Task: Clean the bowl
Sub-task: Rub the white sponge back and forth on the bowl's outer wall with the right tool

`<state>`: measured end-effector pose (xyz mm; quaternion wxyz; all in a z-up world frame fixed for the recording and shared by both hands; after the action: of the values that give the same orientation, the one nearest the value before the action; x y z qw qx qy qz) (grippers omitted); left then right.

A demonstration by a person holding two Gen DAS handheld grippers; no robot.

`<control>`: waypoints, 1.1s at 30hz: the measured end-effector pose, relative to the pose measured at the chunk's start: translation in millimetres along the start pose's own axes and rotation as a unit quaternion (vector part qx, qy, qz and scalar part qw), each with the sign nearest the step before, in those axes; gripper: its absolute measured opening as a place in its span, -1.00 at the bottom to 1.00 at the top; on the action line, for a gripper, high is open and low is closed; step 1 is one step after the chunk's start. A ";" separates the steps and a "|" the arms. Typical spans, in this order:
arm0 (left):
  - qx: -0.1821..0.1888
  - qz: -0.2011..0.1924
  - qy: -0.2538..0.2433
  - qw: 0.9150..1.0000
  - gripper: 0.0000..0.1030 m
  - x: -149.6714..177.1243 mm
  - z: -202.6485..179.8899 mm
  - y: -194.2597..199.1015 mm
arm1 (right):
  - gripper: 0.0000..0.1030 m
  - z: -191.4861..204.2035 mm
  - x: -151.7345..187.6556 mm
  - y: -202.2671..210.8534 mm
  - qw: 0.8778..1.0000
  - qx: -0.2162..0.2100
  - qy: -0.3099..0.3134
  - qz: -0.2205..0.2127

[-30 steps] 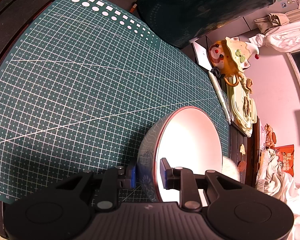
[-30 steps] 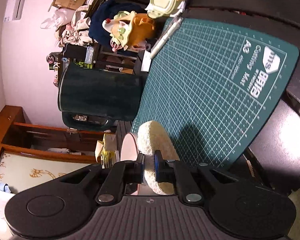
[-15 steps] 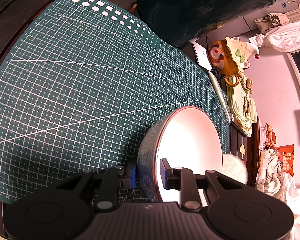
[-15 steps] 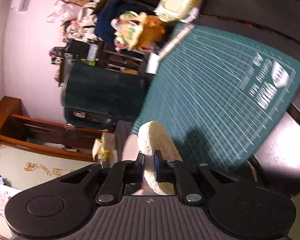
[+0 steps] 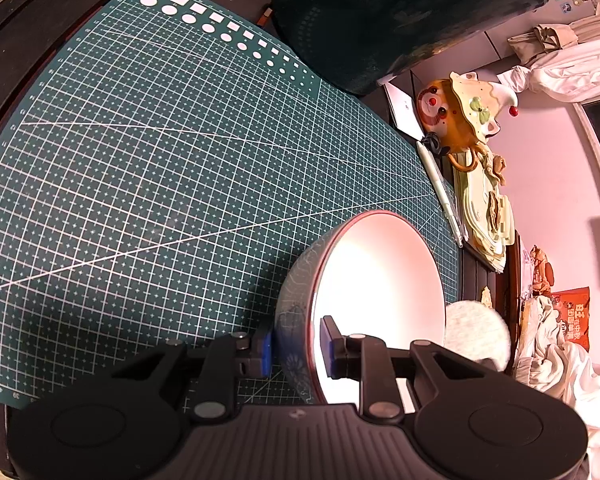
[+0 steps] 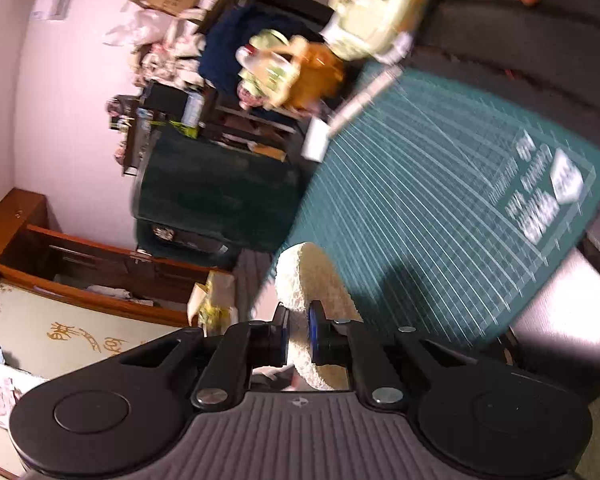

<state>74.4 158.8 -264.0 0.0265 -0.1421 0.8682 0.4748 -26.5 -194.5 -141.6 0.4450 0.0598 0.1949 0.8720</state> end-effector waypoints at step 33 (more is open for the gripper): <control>0.003 -0.003 0.002 1.000 -0.56 -3.3 -2.3 -7.2 | -0.81 -15.6 10.9 -9.0 0.999 0.014 -0.025 0.034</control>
<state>79.7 154.0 -268.0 0.0267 -0.1454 0.8692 0.4719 -30.6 -185.5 -160.2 0.4191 0.0950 0.1938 0.8819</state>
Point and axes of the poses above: each gripper's, at about its wrist camera, not at the fingertips, and y roughly against the way its jaws point, z to its left, x to its underside, the point moved 9 cm from there along -y, roughly the way its jaws point, and after that the axes turned 5 degrees about -y, right-handed, at the moved point
